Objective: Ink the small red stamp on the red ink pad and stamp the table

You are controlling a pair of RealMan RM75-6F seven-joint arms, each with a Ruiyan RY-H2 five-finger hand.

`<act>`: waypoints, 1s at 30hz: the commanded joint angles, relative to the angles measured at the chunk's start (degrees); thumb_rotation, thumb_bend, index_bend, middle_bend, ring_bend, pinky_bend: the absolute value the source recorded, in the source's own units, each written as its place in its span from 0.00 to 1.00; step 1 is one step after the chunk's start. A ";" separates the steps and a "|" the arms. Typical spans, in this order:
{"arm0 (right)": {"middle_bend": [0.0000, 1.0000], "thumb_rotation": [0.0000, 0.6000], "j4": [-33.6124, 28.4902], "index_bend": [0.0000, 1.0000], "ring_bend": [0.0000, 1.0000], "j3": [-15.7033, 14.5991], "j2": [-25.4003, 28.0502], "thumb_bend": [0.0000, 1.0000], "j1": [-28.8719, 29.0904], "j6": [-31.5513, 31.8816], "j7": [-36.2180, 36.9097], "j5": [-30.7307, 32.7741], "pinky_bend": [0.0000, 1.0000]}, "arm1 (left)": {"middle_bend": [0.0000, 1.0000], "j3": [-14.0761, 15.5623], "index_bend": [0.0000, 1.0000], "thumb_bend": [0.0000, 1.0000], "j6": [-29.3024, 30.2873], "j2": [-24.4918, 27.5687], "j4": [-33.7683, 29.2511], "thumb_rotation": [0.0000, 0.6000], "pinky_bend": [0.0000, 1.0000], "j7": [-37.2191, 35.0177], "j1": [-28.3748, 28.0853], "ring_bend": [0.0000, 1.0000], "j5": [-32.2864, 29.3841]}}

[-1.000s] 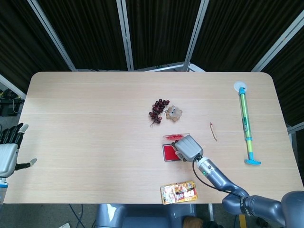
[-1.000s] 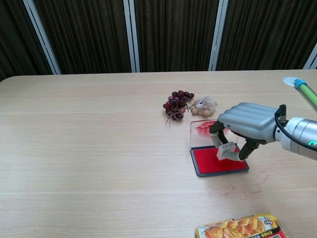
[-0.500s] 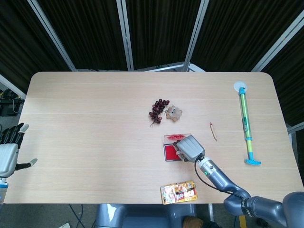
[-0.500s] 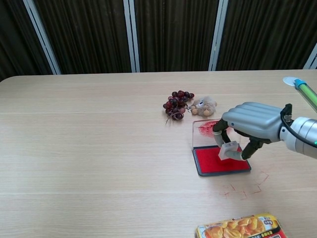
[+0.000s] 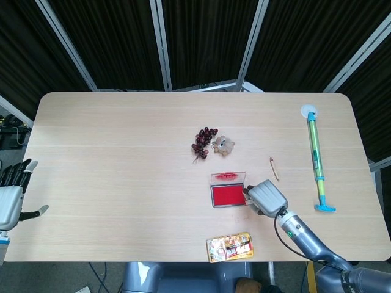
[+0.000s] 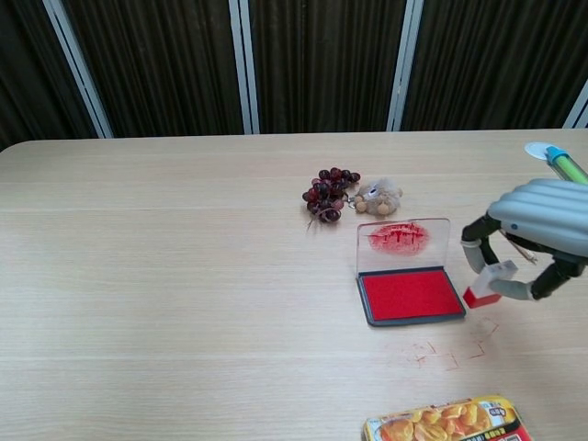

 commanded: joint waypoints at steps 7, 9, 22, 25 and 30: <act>0.54 1.00 3.65 0.54 0.89 -2.19 -0.73 0.50 -2.86 2.30 2.46 -2.34 1.00 | 0.00 0.39 0.00 0.00 0.57 0.12 -0.86 1.00 0.00 0.43 0.20 0.00 0.98; 0.54 1.00 4.08 0.54 0.89 -2.31 -1.02 0.50 -3.05 2.19 2.73 -2.44 1.00 | 0.00 0.38 0.00 0.00 0.60 0.17 -0.90 1.00 0.00 0.35 0.23 0.00 0.99; 0.50 1.00 6.62 0.48 0.89 -2.65 -3.04 0.44 -3.76 1.39 3.77 -3.00 1.00 | 0.00 0.26 0.00 0.00 0.26 0.46 -0.39 1.00 0.00 -0.67 0.23 0.00 0.59; 0.48 1.00 6.94 0.44 0.89 -2.66 -3.27 0.38 -3.85 1.13 4.11 -3.01 1.00 | 0.00 0.24 0.00 0.00 0.28 0.48 -0.39 1.00 0.00 -0.67 0.24 0.00 0.61; 0.46 1.00 8.19 0.42 0.89 -2.89 -3.91 0.29 -4.19 0.85 5.08 -3.21 1.00 | 0.00 0.27 0.00 0.00 0.03 0.37 -0.46 1.00 0.00 -0.27 0.15 0.00 0.43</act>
